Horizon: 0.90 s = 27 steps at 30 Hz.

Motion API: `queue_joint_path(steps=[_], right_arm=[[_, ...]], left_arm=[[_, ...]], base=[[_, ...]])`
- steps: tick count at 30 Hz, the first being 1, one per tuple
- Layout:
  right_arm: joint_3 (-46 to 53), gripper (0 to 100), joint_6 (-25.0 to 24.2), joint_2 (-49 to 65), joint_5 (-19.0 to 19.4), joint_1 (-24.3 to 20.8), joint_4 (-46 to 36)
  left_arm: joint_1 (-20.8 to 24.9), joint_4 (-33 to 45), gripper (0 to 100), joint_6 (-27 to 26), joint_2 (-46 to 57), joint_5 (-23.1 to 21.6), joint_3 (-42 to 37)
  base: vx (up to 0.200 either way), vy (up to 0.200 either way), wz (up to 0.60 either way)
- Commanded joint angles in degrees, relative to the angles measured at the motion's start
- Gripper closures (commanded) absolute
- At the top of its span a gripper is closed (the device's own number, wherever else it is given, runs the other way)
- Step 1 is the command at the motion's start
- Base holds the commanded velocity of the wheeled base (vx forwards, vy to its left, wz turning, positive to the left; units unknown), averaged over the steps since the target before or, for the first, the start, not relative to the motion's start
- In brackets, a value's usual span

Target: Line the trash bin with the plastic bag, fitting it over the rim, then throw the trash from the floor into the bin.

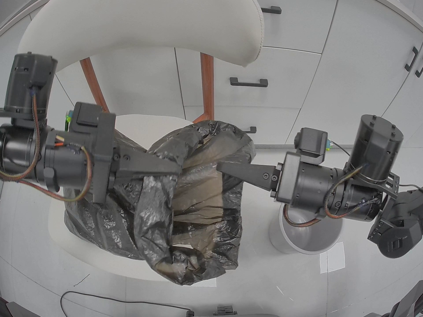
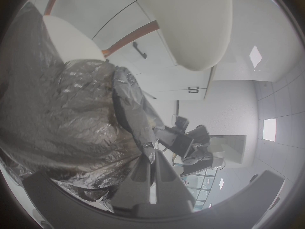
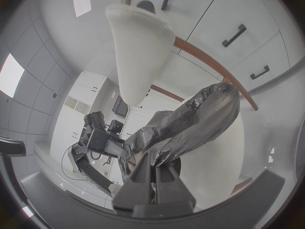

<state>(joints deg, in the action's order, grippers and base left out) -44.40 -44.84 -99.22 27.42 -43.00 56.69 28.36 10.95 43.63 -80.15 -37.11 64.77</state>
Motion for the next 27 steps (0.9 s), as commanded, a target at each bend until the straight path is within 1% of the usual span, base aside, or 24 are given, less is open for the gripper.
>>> queue_joint_path(steps=[1, 4, 7, 11, 14, 18, 25, 27], right_arm=[[5.11, 100, -0.34, 4.91, 0.36, 2.48, 2.02], [7.92, 100, -0.34, 7.55, 1.32, 3.88, 2.02], [10.03, 100, -0.34, 10.19, 2.82, 5.29, 1.94], [11.00, 100, -0.34, 12.91, 3.52, 7.31, 1.32], [11.97, 100, -0.34, 14.14, 3.61, 8.72, 1.32], [13.02, 100, -0.34, 15.55, 3.61, 9.25, 1.32], [14.43, 100, -0.25, 16.51, 3.87, 10.04, 1.32], [14.95, 100, -0.25, 16.60, 3.96, 10.04, 1.41]], left_arm=[[2.41, -4.88, 100, 3.39, -2.38, 0.02, 2.29], [4.43, -7.70, 100, 5.85, -3.52, 0.02, 3.35], [6.89, -8.66, 100, 7.26, -4.31, 0.02, 4.93], [9.35, -8.75, 100, 7.35, -5.63, 0.02, 7.30], [11.55, -8.84, 100, 7.26, -6.33, 0.11, 7.65], [13.92, -8.93, 100, 6.91, -6.24, 0.11, 7.83], [15.77, -10.51, 100, 6.73, -6.42, 0.11, 9.94], [16.73, -10.95, 100, 6.73, -6.42, 0.11, 9.76]], base=[[0.000, 0.000, 0.00], [0.000, 0.000, 0.00], [0.000, 0.000, 0.00], [0.000, 0.000, 0.00], [0.000, 0.000, 0.00], [0.000, 0.000, 0.00], [0.000, 0.000, 0.00], [0.000, -0.200, 0.00]])
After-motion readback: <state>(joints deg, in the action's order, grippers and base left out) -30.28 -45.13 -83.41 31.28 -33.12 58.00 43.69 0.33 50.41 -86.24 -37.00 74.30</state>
